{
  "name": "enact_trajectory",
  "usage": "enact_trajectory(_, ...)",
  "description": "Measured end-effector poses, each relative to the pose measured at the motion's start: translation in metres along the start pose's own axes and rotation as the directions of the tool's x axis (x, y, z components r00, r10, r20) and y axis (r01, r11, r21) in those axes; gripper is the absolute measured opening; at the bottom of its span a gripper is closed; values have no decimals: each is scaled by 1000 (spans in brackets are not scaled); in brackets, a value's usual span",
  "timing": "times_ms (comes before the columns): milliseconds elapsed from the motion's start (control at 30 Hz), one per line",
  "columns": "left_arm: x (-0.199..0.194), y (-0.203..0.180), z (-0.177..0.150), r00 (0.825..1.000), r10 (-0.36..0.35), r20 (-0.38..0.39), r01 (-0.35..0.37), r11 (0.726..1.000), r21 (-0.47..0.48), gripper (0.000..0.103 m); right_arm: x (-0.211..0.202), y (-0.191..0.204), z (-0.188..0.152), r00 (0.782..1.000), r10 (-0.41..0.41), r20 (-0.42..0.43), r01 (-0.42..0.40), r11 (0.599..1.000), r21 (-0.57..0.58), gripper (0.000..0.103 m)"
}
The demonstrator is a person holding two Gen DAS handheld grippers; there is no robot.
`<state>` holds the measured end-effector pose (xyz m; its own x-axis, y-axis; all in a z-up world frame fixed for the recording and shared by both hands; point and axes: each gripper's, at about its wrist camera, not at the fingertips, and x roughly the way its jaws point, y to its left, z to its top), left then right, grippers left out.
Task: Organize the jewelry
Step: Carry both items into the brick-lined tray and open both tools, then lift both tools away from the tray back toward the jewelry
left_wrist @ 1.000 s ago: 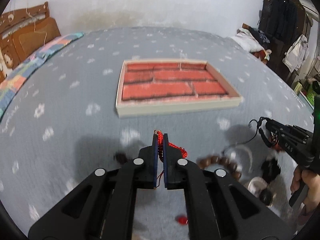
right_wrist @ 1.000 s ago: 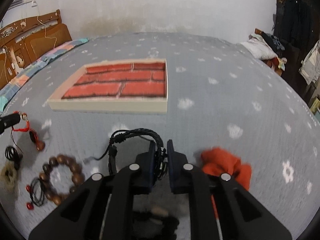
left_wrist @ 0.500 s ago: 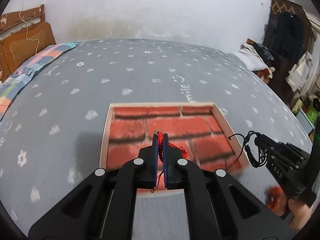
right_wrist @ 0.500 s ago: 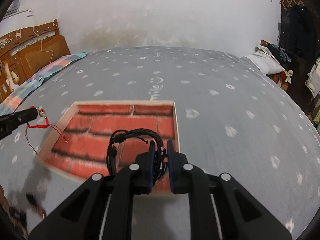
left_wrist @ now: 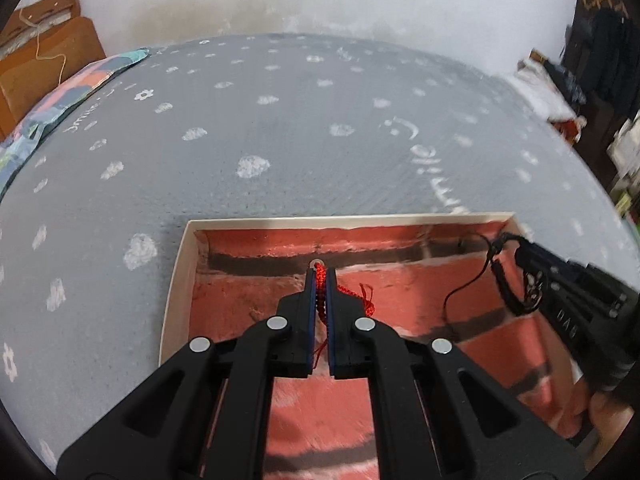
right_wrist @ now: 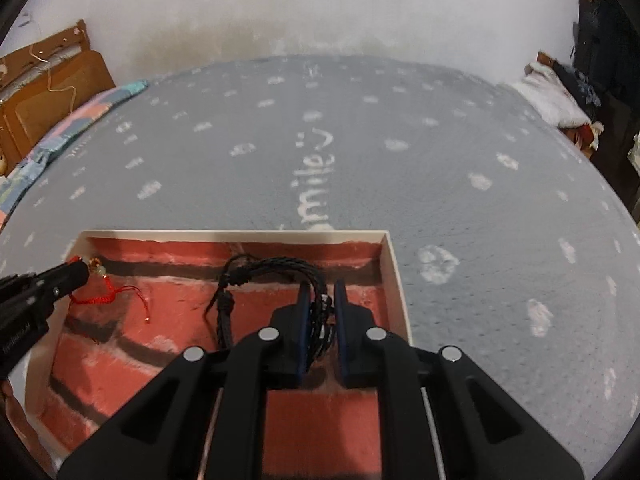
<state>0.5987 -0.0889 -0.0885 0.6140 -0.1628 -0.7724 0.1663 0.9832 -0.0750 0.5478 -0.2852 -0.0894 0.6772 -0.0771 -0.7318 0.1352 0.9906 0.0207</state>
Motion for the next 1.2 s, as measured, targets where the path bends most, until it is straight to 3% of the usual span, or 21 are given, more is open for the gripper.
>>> enact_trajectory(367, 44, 10, 2, 989, 15, -144, -18, 1000, -16, 3, 39, 3, 3, 987, -24, -159, 25, 1000, 4, 12)
enact_trajectory(567, 55, 13, 1, 982, 35, -187, -39, 999, -19, 6, 42, 5, 2, 982, -30, -185, 30, 1000, -2, 13)
enact_trajectory(633, 55, 14, 1, 981, 43, -190, -47, 999, -16, 14, 42, 4, 2, 982, -31, -185, 31, 1000, -2, 13)
enact_trajectory(700, 52, 13, 1, 981, 59, -185, -62, 998, -13, 37, 41, 2, 2, 982, -25, -187, 27, 1000, 11, 13)
enact_trajectory(867, 19, 16, 9, 990, 48, -131, -52, 998, -28, 44, 17, -3, 7, 988, 26, -150, -21, 999, 39, 16)
enact_trajectory(933, -4, 17, 14, 995, 45, -93, -47, 999, -18, 55, -8, -6, 12, 994, 42, -98, -38, 999, 38, 18)
enact_trajectory(1000, -33, 19, 18, 998, 53, -37, -54, 998, -16, 80, -30, -8, 17, 998, 39, -49, -38, 999, 31, 27)
enact_trajectory(1133, -96, 32, 21, 998, 4, 61, -1, 999, -54, 88, -81, -13, 19, 999, 35, 35, -36, 999, 18, 33)
enact_trajectory(1200, -121, 40, 18, 997, -8, 82, 14, 997, -74, 91, -103, -15, 15, 997, 39, 64, -40, 999, 22, 43)
